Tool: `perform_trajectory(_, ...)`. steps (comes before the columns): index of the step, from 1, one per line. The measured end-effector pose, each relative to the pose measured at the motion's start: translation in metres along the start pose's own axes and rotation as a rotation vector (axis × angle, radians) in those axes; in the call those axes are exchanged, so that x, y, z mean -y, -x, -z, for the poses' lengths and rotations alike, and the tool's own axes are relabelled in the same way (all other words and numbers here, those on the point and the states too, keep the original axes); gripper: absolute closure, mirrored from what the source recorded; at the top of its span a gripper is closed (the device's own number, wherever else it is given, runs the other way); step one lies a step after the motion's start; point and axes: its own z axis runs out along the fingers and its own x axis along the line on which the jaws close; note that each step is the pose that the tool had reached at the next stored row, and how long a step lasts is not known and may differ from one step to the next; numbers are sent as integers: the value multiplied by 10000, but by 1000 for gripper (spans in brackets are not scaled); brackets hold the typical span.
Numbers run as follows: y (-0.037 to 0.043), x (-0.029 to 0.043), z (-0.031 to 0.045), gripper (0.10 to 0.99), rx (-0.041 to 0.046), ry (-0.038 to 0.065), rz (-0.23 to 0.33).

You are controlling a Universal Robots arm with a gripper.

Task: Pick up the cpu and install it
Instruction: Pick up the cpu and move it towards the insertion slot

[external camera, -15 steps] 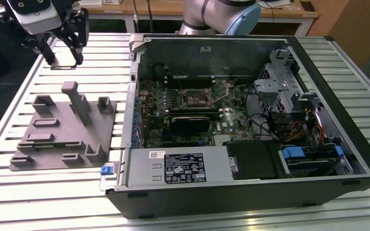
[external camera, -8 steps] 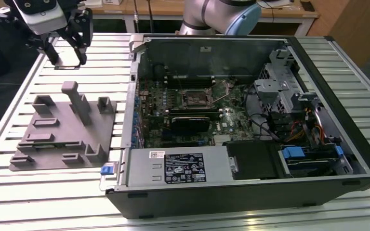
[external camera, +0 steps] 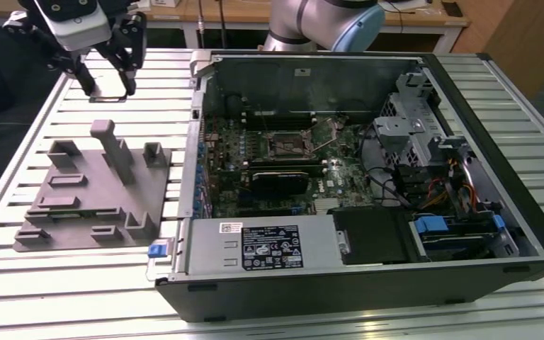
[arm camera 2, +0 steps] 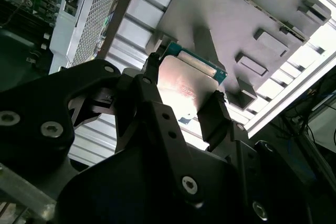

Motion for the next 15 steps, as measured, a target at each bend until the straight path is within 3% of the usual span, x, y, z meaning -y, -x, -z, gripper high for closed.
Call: perform_trajectory(15,261,-2,-6,541,0,0,0)
